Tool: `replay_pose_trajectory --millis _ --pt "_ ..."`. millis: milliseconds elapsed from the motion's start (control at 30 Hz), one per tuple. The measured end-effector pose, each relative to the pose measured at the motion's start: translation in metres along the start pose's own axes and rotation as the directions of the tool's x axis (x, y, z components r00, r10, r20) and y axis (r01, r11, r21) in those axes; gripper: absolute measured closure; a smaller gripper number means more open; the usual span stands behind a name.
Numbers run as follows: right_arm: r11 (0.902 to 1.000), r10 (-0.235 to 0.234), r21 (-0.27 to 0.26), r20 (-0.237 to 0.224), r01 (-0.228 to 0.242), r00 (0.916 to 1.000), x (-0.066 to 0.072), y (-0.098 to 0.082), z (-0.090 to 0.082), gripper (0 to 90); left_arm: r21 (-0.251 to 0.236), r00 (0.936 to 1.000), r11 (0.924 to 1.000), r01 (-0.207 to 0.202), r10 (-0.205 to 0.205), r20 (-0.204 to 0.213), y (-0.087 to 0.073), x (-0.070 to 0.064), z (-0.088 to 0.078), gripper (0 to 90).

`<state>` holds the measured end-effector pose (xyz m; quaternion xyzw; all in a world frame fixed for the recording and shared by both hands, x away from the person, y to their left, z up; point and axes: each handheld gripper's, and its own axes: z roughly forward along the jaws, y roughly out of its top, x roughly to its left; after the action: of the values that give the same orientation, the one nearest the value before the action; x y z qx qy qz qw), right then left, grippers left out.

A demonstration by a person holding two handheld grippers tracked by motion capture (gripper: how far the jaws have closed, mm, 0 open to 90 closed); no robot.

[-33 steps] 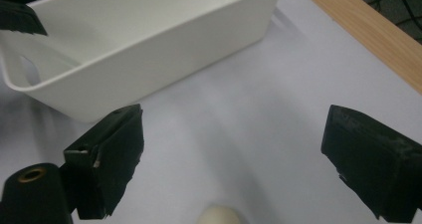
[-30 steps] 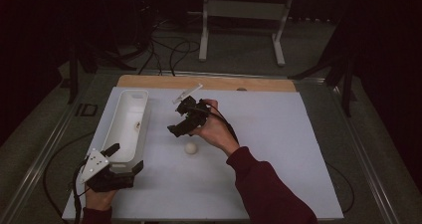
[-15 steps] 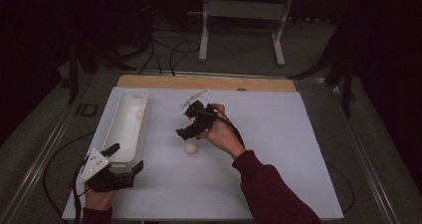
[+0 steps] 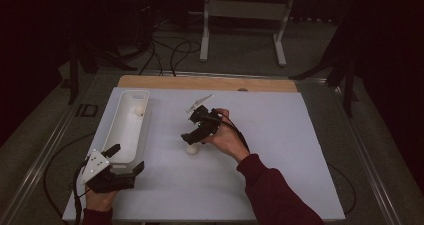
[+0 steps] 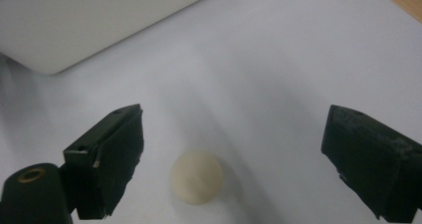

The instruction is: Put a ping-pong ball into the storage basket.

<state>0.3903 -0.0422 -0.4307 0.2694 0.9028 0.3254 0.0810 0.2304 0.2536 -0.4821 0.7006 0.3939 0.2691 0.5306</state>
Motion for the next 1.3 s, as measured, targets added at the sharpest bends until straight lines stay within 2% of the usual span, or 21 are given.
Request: replay_pose_trajectory --millis 667,1300 --pt "0.9994 -0.017 0.03 -0.02 0.017 0.9997 0.01 -0.012 0.01 9.3 0.001 1.0 1.0 0.0 0.0 -0.001 0.0 0.0 0.0 0.0" --pt "0.9981 -0.025 0.057 -0.024 0.026 0.9994 0.009 -0.019 0.015 9.3 0.002 1.0 1.0 0.0 0.0 -0.001 0.0 0.0 0.0 0.0"
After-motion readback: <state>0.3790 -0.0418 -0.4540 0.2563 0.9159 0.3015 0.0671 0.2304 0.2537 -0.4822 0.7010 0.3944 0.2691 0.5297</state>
